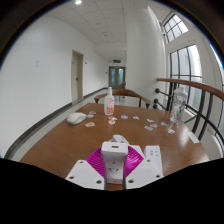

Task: Unplug charger

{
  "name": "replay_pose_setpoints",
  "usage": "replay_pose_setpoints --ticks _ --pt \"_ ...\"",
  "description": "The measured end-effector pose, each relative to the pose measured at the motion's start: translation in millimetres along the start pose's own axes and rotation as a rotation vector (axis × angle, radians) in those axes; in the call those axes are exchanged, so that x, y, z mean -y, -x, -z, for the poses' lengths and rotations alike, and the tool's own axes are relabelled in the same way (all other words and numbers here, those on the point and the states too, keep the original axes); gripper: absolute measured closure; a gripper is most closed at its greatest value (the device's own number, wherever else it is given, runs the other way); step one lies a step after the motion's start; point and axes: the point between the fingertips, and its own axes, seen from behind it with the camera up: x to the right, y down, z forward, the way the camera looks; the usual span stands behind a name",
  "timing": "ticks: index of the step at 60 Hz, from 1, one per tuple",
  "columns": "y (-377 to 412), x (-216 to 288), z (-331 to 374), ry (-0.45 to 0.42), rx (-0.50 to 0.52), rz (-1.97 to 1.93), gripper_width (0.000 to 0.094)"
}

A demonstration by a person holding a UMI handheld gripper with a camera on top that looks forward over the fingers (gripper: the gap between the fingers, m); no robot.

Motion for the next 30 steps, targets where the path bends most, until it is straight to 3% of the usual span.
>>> replay_pose_setpoints --ticks 11,13,16,19,24,30 --pt "0.2 2.0 3.9 0.011 -0.015 -0.003 0.0797" --pt "-1.6 20.1 8.6 -0.027 -0.013 -0.017 0.0795" --pt "-16.6 73.8 31.7 -0.166 -0.049 -0.031 0.0797" --pt "-32.7 122.3 64.3 -0.249 -0.077 -0.014 0.0798" --pt "-49.7 165.1 98.4 -0.289 -0.05 -0.044 0.0797" --pt "-103.4 164.7 101.6 -0.254 -0.137 0.01 0.0789"
